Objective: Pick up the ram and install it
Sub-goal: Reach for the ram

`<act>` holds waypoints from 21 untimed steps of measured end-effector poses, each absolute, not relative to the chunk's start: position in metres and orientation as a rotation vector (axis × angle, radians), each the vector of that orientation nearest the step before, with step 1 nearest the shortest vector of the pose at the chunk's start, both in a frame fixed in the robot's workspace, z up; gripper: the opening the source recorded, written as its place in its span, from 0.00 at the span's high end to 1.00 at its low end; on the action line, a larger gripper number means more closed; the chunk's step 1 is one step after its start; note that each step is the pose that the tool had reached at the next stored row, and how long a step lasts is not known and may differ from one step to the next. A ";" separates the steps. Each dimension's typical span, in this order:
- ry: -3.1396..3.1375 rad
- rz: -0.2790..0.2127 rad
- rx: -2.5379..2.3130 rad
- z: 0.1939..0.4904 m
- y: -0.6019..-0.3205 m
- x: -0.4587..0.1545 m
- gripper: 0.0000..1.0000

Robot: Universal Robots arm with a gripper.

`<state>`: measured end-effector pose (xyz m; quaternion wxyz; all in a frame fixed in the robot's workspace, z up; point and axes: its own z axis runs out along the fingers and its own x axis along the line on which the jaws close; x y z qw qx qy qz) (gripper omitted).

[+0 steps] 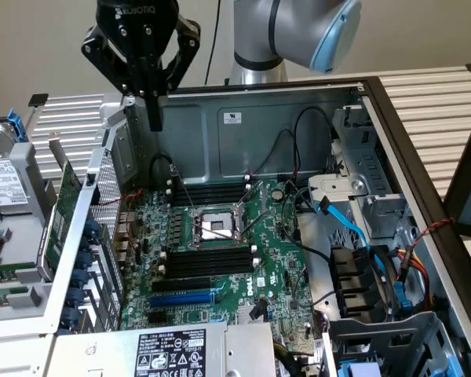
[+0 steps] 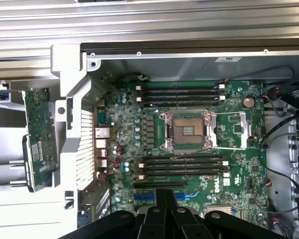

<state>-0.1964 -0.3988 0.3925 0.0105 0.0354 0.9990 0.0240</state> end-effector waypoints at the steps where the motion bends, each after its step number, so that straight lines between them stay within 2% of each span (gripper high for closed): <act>1: 3.118 0.075 0.110 0.392 -0.399 -0.201 0.89; 21: 3.119 0.075 0.111 0.392 -0.399 -0.292 0.89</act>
